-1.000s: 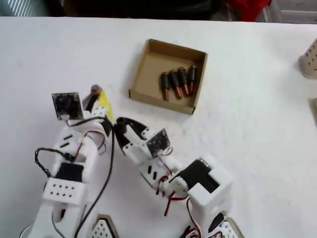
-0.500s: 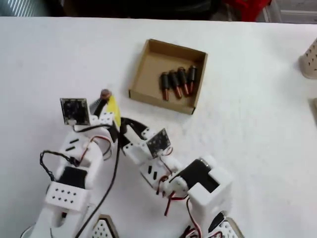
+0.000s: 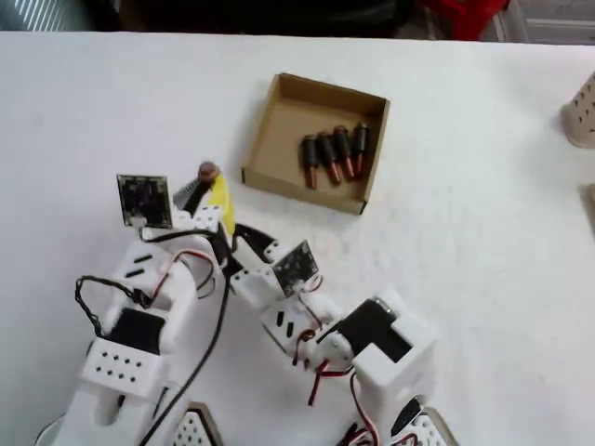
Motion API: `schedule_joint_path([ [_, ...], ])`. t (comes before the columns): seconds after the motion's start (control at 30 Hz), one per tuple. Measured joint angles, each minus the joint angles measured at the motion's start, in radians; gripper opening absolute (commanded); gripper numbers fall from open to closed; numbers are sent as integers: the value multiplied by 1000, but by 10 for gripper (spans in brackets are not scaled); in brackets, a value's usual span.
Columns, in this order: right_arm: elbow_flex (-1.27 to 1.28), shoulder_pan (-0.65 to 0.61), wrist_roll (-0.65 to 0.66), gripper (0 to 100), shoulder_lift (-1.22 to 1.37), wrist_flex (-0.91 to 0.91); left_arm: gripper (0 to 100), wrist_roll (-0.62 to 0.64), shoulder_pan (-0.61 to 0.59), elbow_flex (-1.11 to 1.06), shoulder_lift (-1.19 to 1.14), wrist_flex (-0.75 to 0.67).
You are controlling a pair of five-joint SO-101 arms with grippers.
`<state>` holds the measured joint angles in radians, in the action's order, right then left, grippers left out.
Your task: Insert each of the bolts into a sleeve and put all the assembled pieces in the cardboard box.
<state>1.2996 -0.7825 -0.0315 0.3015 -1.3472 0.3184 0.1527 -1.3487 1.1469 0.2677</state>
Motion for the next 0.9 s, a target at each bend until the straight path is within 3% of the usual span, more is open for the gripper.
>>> schedule_joint_path([
  [0.6,-2,0,0,17,0,0,20,17,8,-12,2,15],
  [0.9,-2,-3,0,17,0,0,20,6,6,-12,2,106],
])
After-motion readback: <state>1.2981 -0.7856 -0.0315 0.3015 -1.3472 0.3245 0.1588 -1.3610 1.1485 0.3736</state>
